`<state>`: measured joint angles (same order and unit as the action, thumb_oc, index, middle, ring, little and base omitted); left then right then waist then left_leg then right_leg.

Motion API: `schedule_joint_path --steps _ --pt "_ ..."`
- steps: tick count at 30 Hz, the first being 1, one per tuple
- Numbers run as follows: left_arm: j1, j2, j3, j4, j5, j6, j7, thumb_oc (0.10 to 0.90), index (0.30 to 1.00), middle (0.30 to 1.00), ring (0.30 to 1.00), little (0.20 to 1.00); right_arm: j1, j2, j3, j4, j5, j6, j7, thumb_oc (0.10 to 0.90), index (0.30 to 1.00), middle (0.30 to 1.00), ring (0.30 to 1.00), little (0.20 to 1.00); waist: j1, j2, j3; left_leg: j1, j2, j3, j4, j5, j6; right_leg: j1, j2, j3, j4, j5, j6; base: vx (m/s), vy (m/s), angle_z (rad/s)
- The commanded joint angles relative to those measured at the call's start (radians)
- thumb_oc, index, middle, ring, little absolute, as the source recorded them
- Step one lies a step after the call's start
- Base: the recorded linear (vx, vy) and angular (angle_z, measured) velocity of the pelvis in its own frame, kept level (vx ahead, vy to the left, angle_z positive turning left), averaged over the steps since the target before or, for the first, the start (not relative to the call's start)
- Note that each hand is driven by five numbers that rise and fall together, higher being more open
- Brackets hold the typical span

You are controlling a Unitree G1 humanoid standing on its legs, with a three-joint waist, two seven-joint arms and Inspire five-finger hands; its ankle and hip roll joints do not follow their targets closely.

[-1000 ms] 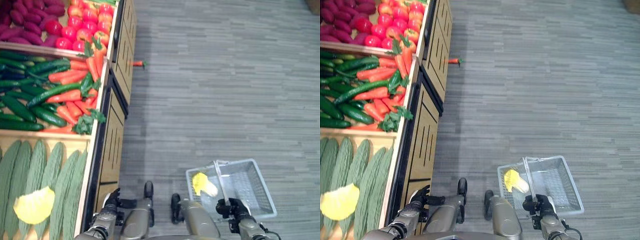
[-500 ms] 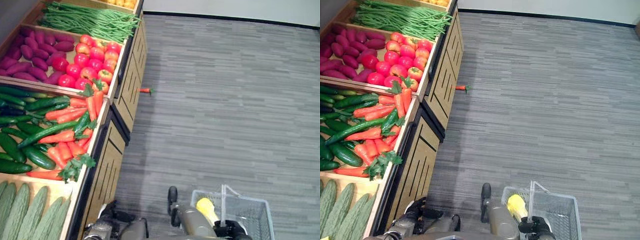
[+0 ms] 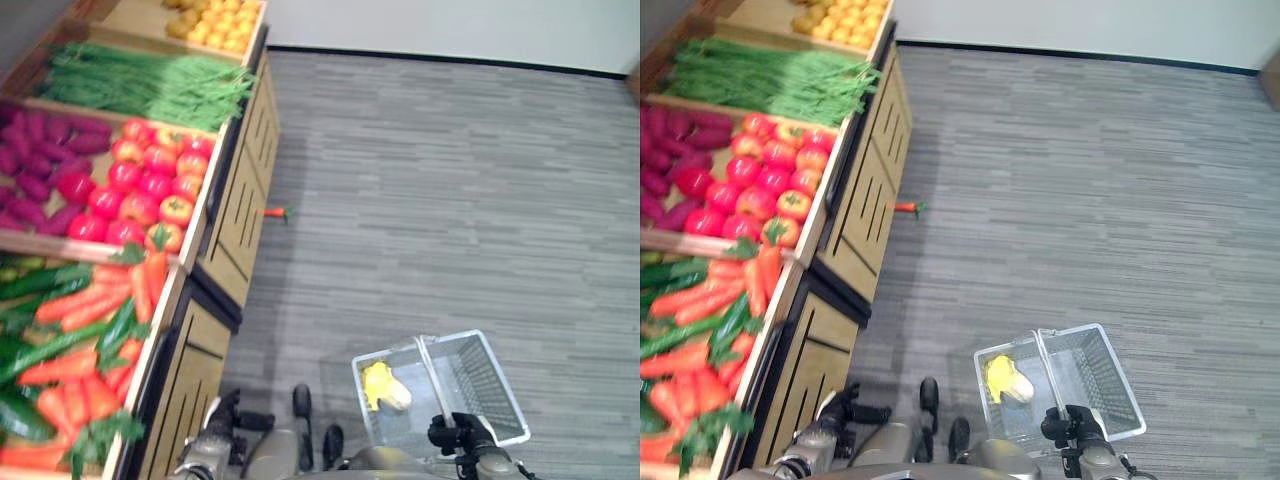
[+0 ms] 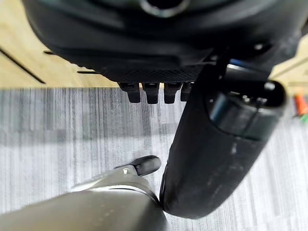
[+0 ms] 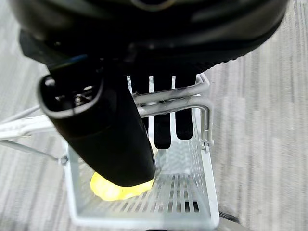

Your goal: Get the vegetables into the basket

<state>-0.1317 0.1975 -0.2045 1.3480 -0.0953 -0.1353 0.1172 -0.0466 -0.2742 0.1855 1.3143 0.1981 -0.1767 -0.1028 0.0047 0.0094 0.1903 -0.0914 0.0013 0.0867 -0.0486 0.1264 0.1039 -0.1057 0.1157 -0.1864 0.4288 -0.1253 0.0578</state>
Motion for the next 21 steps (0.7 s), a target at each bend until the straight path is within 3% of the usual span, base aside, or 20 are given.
schedule_joint_path --steps 1,3,4,5,6,9,10,11,13,14,15,16,17,18,20,21 --pt "0.03 0.035 0.014 -0.018 0.018 -0.006 0.003 0.9 1.0 1.0 1.0 1.0 0.018 -0.032 -0.024 -0.017 -0.005 -0.024 -0.002 0.4 0.3 0.3 0.3 0.3 0.021 -0.032 0.012 -0.016 -0.037 -0.037 0.046 -0.062 -0.06 -0.076 -0.156 0.081 -0.056 0.16 0.046 0.23 -0.053 0.47" --pt "0.02 0.036 0.012 -0.021 0.013 -0.009 0.006 0.9 1.0 1.0 1.0 1.0 0.017 -0.034 -0.029 -0.013 0.002 -0.025 -0.005 0.4 0.3 0.3 0.3 0.3 0.016 -0.033 0.013 -0.009 -0.037 -0.066 0.057 -0.082 -0.064 -0.1 -0.159 0.121 -0.138 0.15 0.037 0.31 -0.147 0.72" --pt "0.01 0.034 0.007 -0.027 0.008 -0.015 0.01 0.9 1.0 1.0 1.0 1.0 0.016 -0.04 -0.036 -0.001 0.009 -0.024 -0.004 0.4 0.3 0.3 0.3 0.3 0.004 -0.037 0.022 0.009 -0.046 -0.112 0.082 -0.115 -0.071 -0.122 -0.176 0.191 -0.235 0.179 0.044 0.29 -0.154 0.8" --pt "0.01 0.034 0.007 -0.027 0.008 -0.015 0.01 0.9 1.0 1.0 1.0 1.0 0.016 -0.04 -0.036 -0.001 0.009 -0.024 -0.004 0.4 0.3 0.3 0.3 0.3 0.003 -0.037 0.024 0.011 -0.045 -0.113 0.082 -0.116 -0.071 -0.12 -0.176 0.19 -0.236 0.179 0.044 0.31 -0.186 0.86" --pt "0.003 0.036 0.005 -0.021 0.009 -0.016 0.012 0.9 1.0 1.0 1.0 1.0 0.015 -0.042 -0.041 0.005 0.014 -0.024 -0.004 0.4 0.3 0.3 0.3 0.3 -0.012 -0.043 0.028 0.019 -0.052 -0.144 0.102 -0.139 -0.074 -0.139 -0.177 0.262 -0.288 0.204 0.05 0.23 -0.145 1.02" --pt "-0.004 0.04 0.007 0.0 0.011 -0.019 0.01 0.9 1.0 1.0 1.0 1.0 0.021 -0.044 -0.049 0.021 0.008 -0.016 0.005 0.4 0.3 0.3 0.3 0.3 -0.035 -0.062 0.027 0.06 -0.057 -0.237 0.138 -0.197 -0.088 -0.187 -0.177 0.366 -0.345 0.249 0.079 0.33 -0.194 1.15" --pt "-0.004 0.04 0.007 0.0 0.011 -0.019 0.01 0.9 1.0 1.0 1.0 1.0 0.021 -0.044 -0.049 0.021 0.008 -0.016 0.005 0.4 0.3 0.3 0.3 0.3 -0.035 -0.062 0.027 0.06 -0.057 -0.237 0.138 -0.197 -0.088 -0.187 -0.177 0.366 -0.345 0.249 0.079 0.32 -0.358 1.66" --pt "0.012 0.038 0.023 0.003 -0.002 -0.016 0.013 0.9 1.0 1.0 1.0 1.0 0.029 -0.045 -0.048 0.028 -0.003 -0.014 0.005 0.4 0.3 0.3 0.3 0.3 -0.023 -0.085 0.024 0.048 -0.054 -0.292 0.163 -0.198 -0.103 -0.151 -0.184 0.317 -0.339 0.242 0.071 0.25 -0.391 1.43" --pt "0.02 0.035 0.038 0.013 -0.02 -0.014 0.018 0.9 1.0 1.0 1.0 1.0 0.028 -0.052 -0.039 0.033 -0.011 -0.012 0.007 0.4 0.3 0.3 0.3 0.3 -0.015 -0.09 0.021 0.044 -0.037 -0.342 0.14 -0.179 -0.117 -0.143 -0.162 0.309 -0.34 0.232 0.058 0.24 -0.457 1.36" --pt "0.02 0.033 0.042 0.002 -0.041 -0.017 0.025 0.9 1.0 1.0 1.0 1.0 0.019 -0.062 -0.024 0.022 -0.023 -0.013 0.005 0.4 0.3 0.3 0.3 0.3 -0.004 -0.095 0.025 0.023 -0.019 -0.38 0.128 -0.145 -0.136 -0.137 -0.161 0.255 -0.356 0.228 0.046 0.12 -0.305 1.21" --pt "0.021 0.033 0.042 0.002 -0.041 -0.017 0.025 0.9 1.0 1.0 1.0 1.0 0.018 -0.062 -0.024 0.022 -0.023 -0.013 0.005 0.4 0.3 0.3 0.3 0.3 -0.007 -0.094 0.024 0.022 -0.019 -0.383 0.127 -0.144 -0.137 -0.137 -0.161 0.252 -0.356 0.227 0.046 0.11 -0.296 0.9" --pt "0.025 0.027 0.034 -0.004 -0.033 -0.017 0.025 0.9 1.0 1.0 1.0 1.0 0.017 -0.073 -0.018 0.019 -0.031 -0.014 0.002 0.4 0.3 0.3 0.3 0.3 -0.006 -0.093 0.024 0.005 -0.013 -0.381 0.135 -0.143 -0.14 -0.131 -0.169 0.223 -0.363 0.222 0.041 0.09 -0.162 0.74" --pt "0.021 0.022 0.022 -0.009 -0.026 -0.016 0.027 0.9 1.0 1.0 1.0 1.0 0.013 -0.086 -0.02 0.02 -0.036 -0.014 0.002 0.4 0.3 0.3 0.3 0.3 -0.009 -0.09 0.028 -0.017 -0.004 -0.336 0.15 -0.14 -0.14 -0.119 -0.183 0.186 -0.368 0.216 0.038 0.1 -0.197 0.93" --pt "0.016 0.02 0.014 -0.019 -0.023 -0.015 0.027 0.9 1.0 1.0 1.0 1.0 0.01 -0.096 -0.025 0.017 -0.035 -0.016 -0.003 0.4 0.3 0.3 0.3 0.3 -0.016 -0.086 0.036 -0.04 0.009 -0.264 0.165 -0.138 -0.142 -0.111 -0.195 0.16 -0.369 0.209 0.037 0.05 -0.129 1.21" --pt "0.008 0.017 0.013 -0.033 -0.032 -0.016 0.036 0.9 1.0 1.0 1.0 1.0 0.0 -0.109 -0.039 0.018 -0.023 -0.018 -0.013 0.4 0.3 0.3 0.3 0.3 -0.034 -0.074 0.048 -0.058 0.072 -0.05 0.175 -0.132 -0.15 -0.09 -0.218 0.101 -0.368 0.194 0.033 0.0 -0.076 1.22" --pt "0.008 0.017 0.013 -0.033 -0.032 -0.016 0.036 0.9 1.0 1.0 1.0 1.0 0.0 -0.109 -0.039 0.018 -0.023 -0.018 -0.013 0.4 0.3 0.3 0.3 0.3 -0.035 -0.074 0.045 -0.061 0.071 -0.051 0.174 -0.13 -0.15 -0.092 -0.219 0.1 -0.368 0.195 0.033 -0.01 -0.071 1.26"
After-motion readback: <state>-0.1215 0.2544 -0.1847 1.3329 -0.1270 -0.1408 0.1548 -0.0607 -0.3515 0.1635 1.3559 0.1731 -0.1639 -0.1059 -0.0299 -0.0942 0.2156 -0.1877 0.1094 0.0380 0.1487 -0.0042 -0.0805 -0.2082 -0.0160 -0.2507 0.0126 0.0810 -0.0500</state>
